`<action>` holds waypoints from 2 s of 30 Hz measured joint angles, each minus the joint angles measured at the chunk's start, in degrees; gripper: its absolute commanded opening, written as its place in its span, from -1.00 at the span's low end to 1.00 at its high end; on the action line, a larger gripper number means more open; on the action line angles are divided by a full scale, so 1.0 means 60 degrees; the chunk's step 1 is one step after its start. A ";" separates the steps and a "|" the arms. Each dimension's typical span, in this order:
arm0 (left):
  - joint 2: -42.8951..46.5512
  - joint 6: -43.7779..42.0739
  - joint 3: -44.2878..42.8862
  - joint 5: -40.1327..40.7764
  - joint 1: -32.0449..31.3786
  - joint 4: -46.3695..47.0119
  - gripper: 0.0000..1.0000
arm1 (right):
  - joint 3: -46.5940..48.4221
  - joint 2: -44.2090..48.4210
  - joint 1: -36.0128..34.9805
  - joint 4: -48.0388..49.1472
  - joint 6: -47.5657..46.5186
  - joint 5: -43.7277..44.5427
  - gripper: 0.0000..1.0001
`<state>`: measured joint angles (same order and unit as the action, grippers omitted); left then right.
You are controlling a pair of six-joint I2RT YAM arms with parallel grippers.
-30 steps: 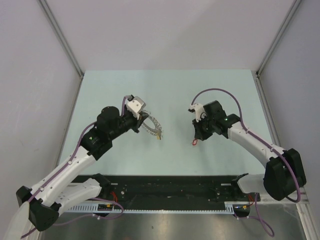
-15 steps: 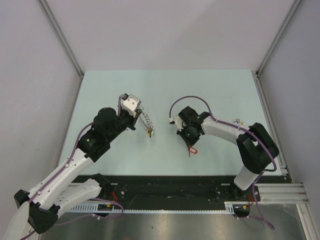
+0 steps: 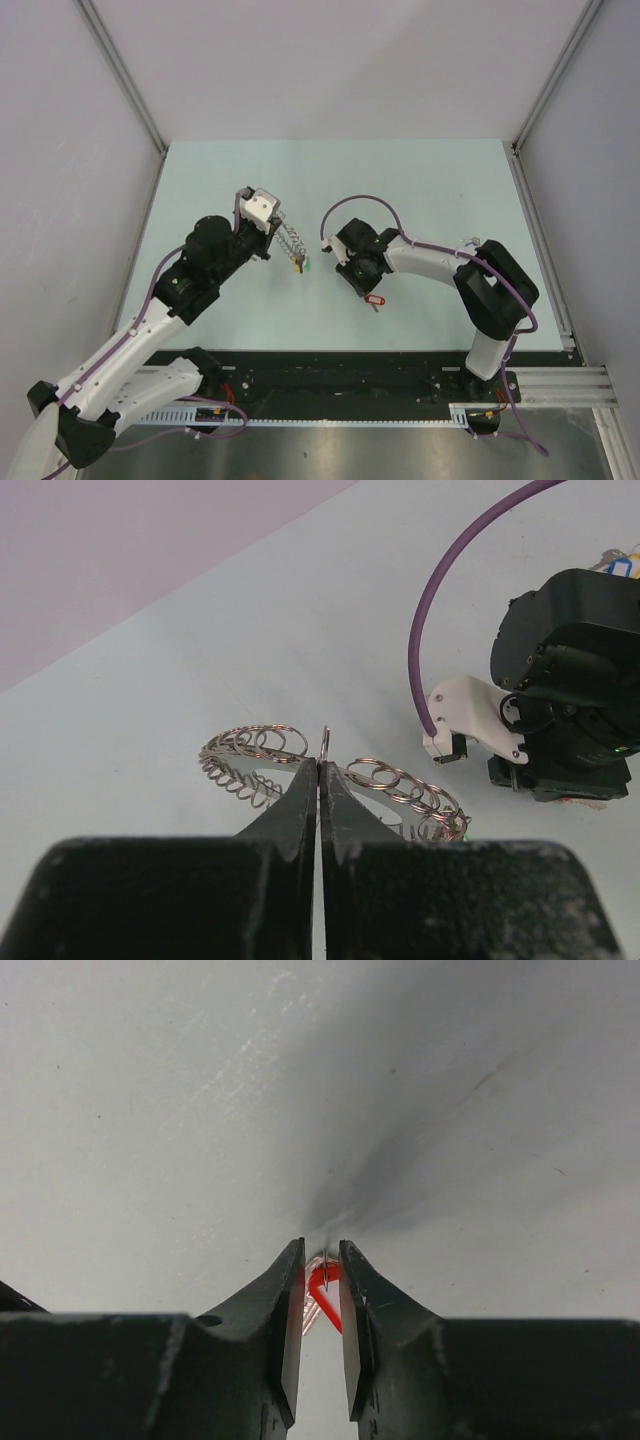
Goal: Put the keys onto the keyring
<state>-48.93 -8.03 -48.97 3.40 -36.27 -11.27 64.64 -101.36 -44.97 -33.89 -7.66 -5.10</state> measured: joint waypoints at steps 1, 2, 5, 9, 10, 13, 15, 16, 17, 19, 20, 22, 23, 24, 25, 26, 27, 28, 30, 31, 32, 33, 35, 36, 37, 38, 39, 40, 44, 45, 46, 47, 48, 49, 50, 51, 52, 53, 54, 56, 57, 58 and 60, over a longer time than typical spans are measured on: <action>0.0000 0.0000 0.0000 0.0000 0.0007 0.0004 -0.99 | 0.0000 0.0004 -0.0022 0.0033 0.0026 0.0033 -0.49; 0.0000 0.0000 0.0000 0.0000 0.0007 0.0004 -1.00 | 0.0000 0.0018 -0.0040 0.0062 0.0066 0.0066 -0.48; 0.0000 0.0000 0.0000 -0.0004 0.0007 0.0004 -0.99 | 0.0000 0.0175 -0.0073 0.0062 0.0259 0.0178 -0.38; 0.0004 0.0000 0.0000 -0.0004 0.0007 0.0004 -0.99 | 0.0000 0.0667 -0.0095 0.0007 0.0506 0.0393 -0.27; 0.0004 0.0000 0.0000 -0.0004 0.0007 0.0004 -0.99 | 0.0000 0.0798 -0.0098 -0.0026 0.0546 0.0441 -0.25; 0.0011 0.0000 0.0004 -0.0007 0.0007 0.0004 -0.99 | -0.0018 0.1166 -0.0095 -0.0109 0.0703 0.0525 -0.12; 0.0033 0.0000 0.0004 -0.0011 0.0007 0.0004 -0.99 | -0.0109 0.1392 -0.0084 -0.0124 0.0765 0.0532 -0.08; 0.0040 0.0000 0.0004 -0.0011 0.0007 0.0004 -0.99 | -0.0215 0.1508 -0.0047 -0.0102 0.0787 0.0528 -0.08; 0.0040 0.0000 0.0004 -0.0015 0.0007 0.0007 -0.99 | -0.0350 0.1610 -0.0007 -0.0098 0.0805 0.0510 -0.06; 0.0040 0.0000 0.0004 -0.0022 0.0007 0.0007 -0.99 | -0.0652 0.1778 0.0095 -0.0109 0.0856 0.0361 0.00; 0.0044 0.0000 0.0004 -0.0022 0.0007 0.0007 -0.99 | -0.0838 0.1854 0.0175 -0.0058 0.0878 0.0262 0.04; 0.0044 0.0000 0.0004 -0.0033 0.0007 0.0007 -0.99 | -0.1246 0.2033 0.0412 -0.0015 0.0940 0.0055 0.11; 0.0044 0.0000 0.0007 -0.0055 0.0007 0.0007 -0.99 | -0.1435 0.2116 0.0543 0.0029 0.0962 -0.0055 0.12; 0.0044 0.0000 0.0007 -0.0069 0.0007 0.0007 -0.99 | -0.1657 0.2218 0.0688 0.0106 0.0965 -0.0178 0.12; 0.0044 0.0000 0.0011 -0.0087 0.0007 0.0007 -0.99 | -0.1851 0.2317 0.0820 0.0171 0.0984 -0.0313 0.13; 0.0044 0.0000 0.0011 -0.0095 0.0007 0.0007 -0.99 | -0.2025 0.2408 0.0987 0.0255 0.1002 -0.0444 0.13; 0.0044 0.0000 0.0018 -0.0098 0.0007 0.0007 -0.99 | -0.2244 0.2543 0.1115 0.0419 0.1024 -0.0688 0.13; 0.0044 0.0000 0.0018 -0.0102 0.0007 0.0007 -0.99 | -0.2313 0.2586 0.1275 0.0466 0.1031 -0.0776 0.14; 0.0044 0.0004 0.0018 -0.0106 0.0007 0.0007 -0.99 | -0.2572 0.2739 0.1628 0.0736 0.1038 -0.1137 0.13; 0.0044 0.0004 0.0018 -0.0106 0.0007 0.0007 -0.99 | -0.2714 0.2801 0.1778 0.0907 0.1056 -0.1333 0.14; 0.0044 0.0000 0.0022 -0.0109 0.0007 0.0007 -0.99 | -0.2820 0.2830 0.1887 0.1024 0.1075 -0.1486 0.15; 0.0044 0.0000 0.0022 -0.0117 0.0007 0.0007 -0.99 | -0.2962 0.2849 0.2087 0.1206 0.1100 -0.1708 0.17; 0.0044 0.0004 0.0022 -0.0131 0.0007 0.0007 -0.99 | -0.3180 0.2860 0.2422 0.1435 0.1115 -0.2153 0.17; 0.0044 0.0004 0.0022 -0.0135 0.0007 0.0007 -0.99 | -0.3260 0.2860 0.2586 0.1534 0.1147 -0.2390 0.18; 0.0044 0.0000 0.0022 -0.0138 0.0007 0.0011 -0.99 | -0.3311 0.2860 0.2721 0.1599 0.1198 -0.2590 0.18; 0.0044 0.0004 0.0022 -0.0146 0.0007 0.0007 -0.99 | -0.3337 0.2860 0.2838 0.1661 0.1246 -0.2739 0.18; 0.0044 0.0000 0.0022 -0.0168 0.0007 0.0011 -0.99 | -0.3351 0.2860 0.2925 0.1723 0.1286 -0.2860 0.18; 0.0040 0.0000 0.0022 -0.0175 0.0007 0.0011 -0.99 | -0.3373 0.2860 0.3016 0.1832 0.1362 -0.3038 0.18; 0.0044 0.0000 0.0022 -0.0178 0.0007 0.0011 -0.99 | -0.3486 0.2860 0.3311 0.2189 0.1705 -0.3632 0.18; 0.0040 0.0004 0.0022 -0.0182 0.0007 0.0011 -0.99 | -0.3515 0.2845 0.3377 0.2266 0.1796 -0.3781 0.18; 0.0044 0.0004 0.0022 -0.0182 0.0007 0.0011 -0.99 | -0.3534 0.2809 0.3457 0.2339 0.1905 -0.3931 0.18; 0.0044 0.0004 0.0022 -0.0186 0.0007 0.0011 -0.99 | -0.3541 0.2747 0.3534 0.2415 0.2022 -0.4069 0.18; 0.0044 0.0000 0.0022 -0.0197 0.0007 0.0011 -0.99 | -0.3548 0.2667 0.3595 0.2466 0.2098 -0.4175 0.18; 0.0044 0.0000 0.0022 -0.0204 0.0007 0.0011 -0.99 | -0.3559 0.2583 0.3643 0.2532 0.2193 -0.4288 0.18; 0.0044 0.0004 0.0022 -0.0208 0.0007 0.0011 -0.99 | -0.3585 0.2503 0.3687 0.2601 0.2259 -0.4379 0.18; 0.0044 0.0000 0.0022 -0.0211 0.0007 0.0011 -0.99 | -0.3628 0.2437 0.3734 0.2667 0.2331 -0.4484 0.18; 0.0044 0.0000 0.0022 -0.0229 0.0007 0.0011 -0.99 | -0.3690 0.2382 0.3770 0.2725 0.2415 -0.4568 0.19; 0.0044 0.0000 0.0022 -0.0255 0.0007 0.0011 -0.99 | -0.3752 0.2335 0.3792 0.2779 0.2488 -0.4652 0.19; 0.0044 0.0000 0.0022 -0.0273 0.0007 0.0011 -0.99 | -0.3792 0.2295 0.3807 0.2801 0.2539 -0.4721 0.19; 0.0044 0.0000 0.0022 -0.0310 0.0007 0.0011 -0.99 | -0.3869 0.2189 0.3814 0.2896 0.2659 -0.4914 0.19; 0.0040 0.0004 0.0022 -0.0331 0.0007 0.0011 -0.99 | -0.3883 0.2171 0.3818 0.2943 0.2688 -0.4980 0.19; 0.0040 0.0000 0.0022 -0.0346 0.0007 0.0011 -0.99 | -0.3905 0.2157 0.3832 0.3020 0.2732 -0.5042 0.19; 0.0044 0.0004 0.0022 -0.0353 0.0007 0.0011 -0.99 | -0.3952 0.2138 0.3829 0.3136 0.2805 -0.5169 0.19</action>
<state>-48.66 -8.01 -48.84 1.28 -36.23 -11.20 40.93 -88.53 -22.00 -15.07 9.17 -36.12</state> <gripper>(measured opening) 0.006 0.592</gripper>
